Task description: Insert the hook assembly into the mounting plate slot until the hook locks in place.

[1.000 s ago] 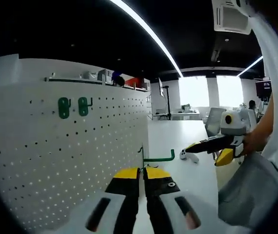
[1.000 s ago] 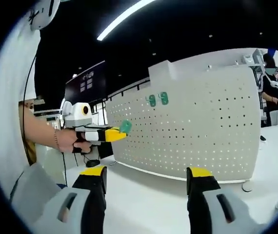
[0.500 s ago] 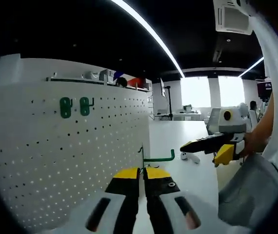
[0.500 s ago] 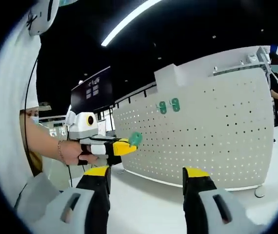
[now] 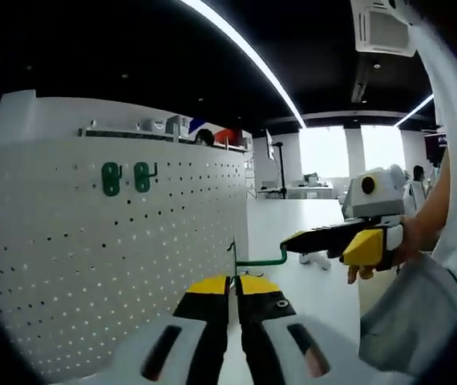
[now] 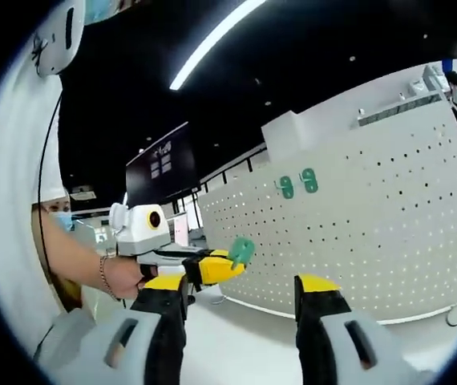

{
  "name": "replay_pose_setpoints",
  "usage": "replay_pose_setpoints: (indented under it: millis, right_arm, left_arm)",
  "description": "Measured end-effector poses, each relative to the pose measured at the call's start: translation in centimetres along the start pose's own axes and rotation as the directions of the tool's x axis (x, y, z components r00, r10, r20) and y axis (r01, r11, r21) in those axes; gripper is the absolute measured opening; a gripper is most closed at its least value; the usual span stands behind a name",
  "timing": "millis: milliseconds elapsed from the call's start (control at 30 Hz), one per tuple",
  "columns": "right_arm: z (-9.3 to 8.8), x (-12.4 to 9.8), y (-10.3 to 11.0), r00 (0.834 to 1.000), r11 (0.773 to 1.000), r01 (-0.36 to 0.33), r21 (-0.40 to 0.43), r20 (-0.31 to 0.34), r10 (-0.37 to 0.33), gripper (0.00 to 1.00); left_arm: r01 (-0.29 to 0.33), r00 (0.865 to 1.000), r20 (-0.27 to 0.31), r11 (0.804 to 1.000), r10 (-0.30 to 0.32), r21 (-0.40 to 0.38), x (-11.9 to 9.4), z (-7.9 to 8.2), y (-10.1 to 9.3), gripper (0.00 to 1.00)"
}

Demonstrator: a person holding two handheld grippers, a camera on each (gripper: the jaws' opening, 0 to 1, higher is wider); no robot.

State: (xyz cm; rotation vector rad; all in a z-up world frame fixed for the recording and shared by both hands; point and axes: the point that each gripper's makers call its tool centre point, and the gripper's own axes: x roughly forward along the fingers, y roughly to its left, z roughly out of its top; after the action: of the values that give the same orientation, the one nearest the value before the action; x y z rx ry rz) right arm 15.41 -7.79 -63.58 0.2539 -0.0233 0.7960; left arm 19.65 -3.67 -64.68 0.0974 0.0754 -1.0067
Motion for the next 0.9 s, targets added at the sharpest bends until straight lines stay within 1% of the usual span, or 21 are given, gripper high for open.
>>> replay_pose_setpoints:
  millis: [300, 433, 600, 900]
  right_arm:
    - [0.6, 1.5, 0.3, 1.0, 1.0, -0.016, 0.018, 0.02, 0.015, 0.5]
    - [1.2, 2.1, 0.4, 0.999, 0.998, -0.018, 0.055, 0.041, 0.016, 0.46]
    - [1.0, 2.9, 0.9, 0.999, 0.998, -0.029, 0.058, 0.031, 0.028, 0.44]
    - [1.2, 3.7, 1.2, 0.999, 0.996, -0.042, 0.075, 0.035, 0.04, 0.38]
  left_arm:
    - [-0.001, 1.0, 0.005, 1.0, 0.001, -0.001, 0.0, 0.1, -0.3, 0.03]
    - [-0.001, 1.0, 0.008, 1.0, 0.001, -0.003, 0.0, 0.2, -0.3, 0.03]
    - [-0.005, 1.0, 0.014, 1.0, 0.005, -0.007, 0.0, 0.3, -0.3, 0.03]
    - [-0.013, 1.0, 0.019, 1.0, 0.013, -0.007, -0.2, 0.5, -0.3, 0.03]
